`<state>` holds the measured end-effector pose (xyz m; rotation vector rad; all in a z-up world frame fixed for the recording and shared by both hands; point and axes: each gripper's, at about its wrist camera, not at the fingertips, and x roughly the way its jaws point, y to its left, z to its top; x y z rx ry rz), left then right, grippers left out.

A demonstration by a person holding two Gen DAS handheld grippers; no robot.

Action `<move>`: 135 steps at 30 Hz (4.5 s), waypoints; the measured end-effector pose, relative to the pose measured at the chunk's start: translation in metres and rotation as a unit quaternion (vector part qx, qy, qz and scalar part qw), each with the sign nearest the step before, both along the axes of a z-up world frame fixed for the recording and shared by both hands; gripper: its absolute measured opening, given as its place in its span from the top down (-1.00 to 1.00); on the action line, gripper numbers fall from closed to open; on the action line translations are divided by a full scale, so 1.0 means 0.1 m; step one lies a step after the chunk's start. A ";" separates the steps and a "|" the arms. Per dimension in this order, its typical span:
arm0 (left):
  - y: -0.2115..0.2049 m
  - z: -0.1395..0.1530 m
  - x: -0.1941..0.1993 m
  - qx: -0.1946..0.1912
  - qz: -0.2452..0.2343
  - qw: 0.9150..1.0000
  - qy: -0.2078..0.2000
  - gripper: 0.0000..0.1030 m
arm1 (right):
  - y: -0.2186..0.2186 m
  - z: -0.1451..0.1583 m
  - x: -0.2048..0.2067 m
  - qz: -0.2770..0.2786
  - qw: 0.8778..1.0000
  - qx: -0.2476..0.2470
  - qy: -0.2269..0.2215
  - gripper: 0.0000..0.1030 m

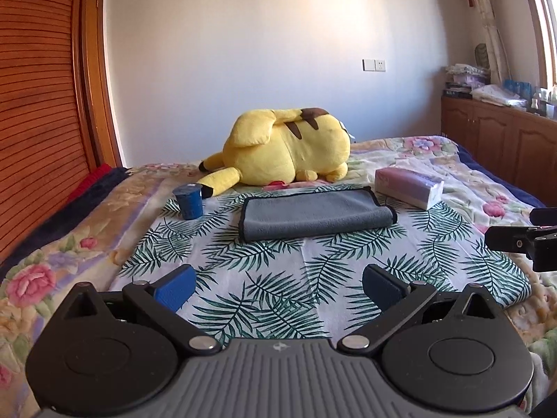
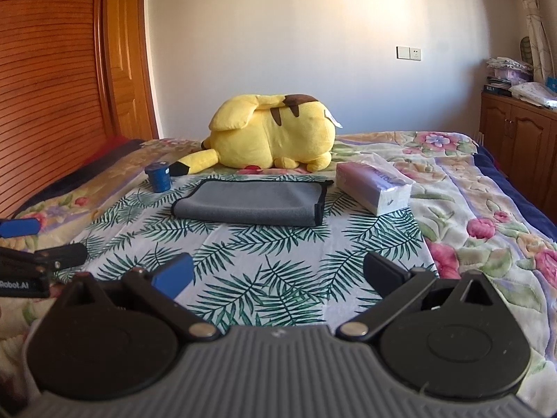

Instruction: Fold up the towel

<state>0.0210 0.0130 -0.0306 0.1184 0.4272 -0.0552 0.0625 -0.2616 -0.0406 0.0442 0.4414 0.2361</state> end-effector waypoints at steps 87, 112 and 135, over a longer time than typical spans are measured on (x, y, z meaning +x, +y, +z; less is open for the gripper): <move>0.03 0.14 -0.15 0.007 0.008 0.997 -0.074 -1.00 | -0.06 0.13 -0.18 -0.039 0.995 0.013 -0.091 -1.00; 0.03 0.15 -0.15 0.007 0.008 0.997 -0.073 -1.00 | -0.05 0.13 -0.19 -0.039 0.995 0.013 -0.092 -1.00; 0.04 0.11 -0.15 0.008 0.009 0.997 -0.070 -1.00 | -0.04 0.13 -0.19 -0.039 0.995 0.013 -0.092 -1.00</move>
